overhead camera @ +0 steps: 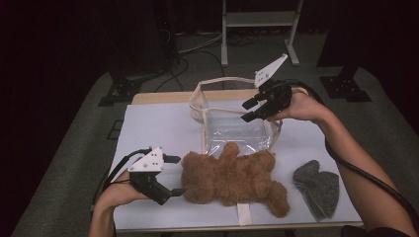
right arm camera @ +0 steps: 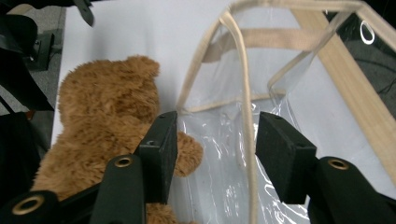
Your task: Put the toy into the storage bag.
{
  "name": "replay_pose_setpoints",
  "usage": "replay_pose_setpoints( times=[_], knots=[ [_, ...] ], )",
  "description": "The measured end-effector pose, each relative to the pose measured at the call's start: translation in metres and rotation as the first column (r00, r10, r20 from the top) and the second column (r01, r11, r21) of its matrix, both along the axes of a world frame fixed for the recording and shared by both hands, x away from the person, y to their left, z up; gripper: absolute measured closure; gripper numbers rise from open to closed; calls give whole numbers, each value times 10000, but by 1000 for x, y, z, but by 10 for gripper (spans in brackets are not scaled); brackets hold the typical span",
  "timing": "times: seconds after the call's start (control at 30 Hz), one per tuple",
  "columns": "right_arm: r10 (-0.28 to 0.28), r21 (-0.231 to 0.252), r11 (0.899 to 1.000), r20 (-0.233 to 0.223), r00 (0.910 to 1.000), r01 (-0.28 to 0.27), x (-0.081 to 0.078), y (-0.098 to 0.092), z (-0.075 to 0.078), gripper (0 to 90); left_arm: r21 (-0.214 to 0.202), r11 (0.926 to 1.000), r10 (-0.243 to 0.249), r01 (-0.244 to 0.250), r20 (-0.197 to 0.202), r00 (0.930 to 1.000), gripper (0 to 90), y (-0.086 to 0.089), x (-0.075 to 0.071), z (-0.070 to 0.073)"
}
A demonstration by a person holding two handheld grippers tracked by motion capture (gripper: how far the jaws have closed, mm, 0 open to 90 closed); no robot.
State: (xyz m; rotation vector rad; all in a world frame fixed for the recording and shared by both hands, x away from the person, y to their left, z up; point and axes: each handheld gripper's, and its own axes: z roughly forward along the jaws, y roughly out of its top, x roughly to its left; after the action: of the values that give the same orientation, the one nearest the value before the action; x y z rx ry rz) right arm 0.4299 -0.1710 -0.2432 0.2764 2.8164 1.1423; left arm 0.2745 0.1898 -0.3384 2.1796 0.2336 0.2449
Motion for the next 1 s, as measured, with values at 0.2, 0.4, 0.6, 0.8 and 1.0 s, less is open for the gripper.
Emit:
replay_pose_setpoints(
  times=[0.2,0.4,0.6,0.8,1.0],
  knots=[
    [98,102,9999,174,9998,-100,-15,-1,9,427,40,10000,-48,48,-12,10000,90,-1,0,0],
    [321,169,9993,272,9991,-325,-31,0,9,403,45,10000,-41,41,-7,10000,90,-1,0,-1],
    [794,86,9968,237,9966,-796,-52,7,4,386,35,10000,-37,37,-5,10000,90,-1,-1,0],
    [1146,3,9934,75,9934,-1146,-68,13,-6,376,25,10000,-27,27,54,10000,90,0,-1,1],
    [1342,-28,9909,-247,9907,-1343,-77,20,-21,365,-46,10000,13,-13,60,10000,90,1,-3,2]
  ],
)
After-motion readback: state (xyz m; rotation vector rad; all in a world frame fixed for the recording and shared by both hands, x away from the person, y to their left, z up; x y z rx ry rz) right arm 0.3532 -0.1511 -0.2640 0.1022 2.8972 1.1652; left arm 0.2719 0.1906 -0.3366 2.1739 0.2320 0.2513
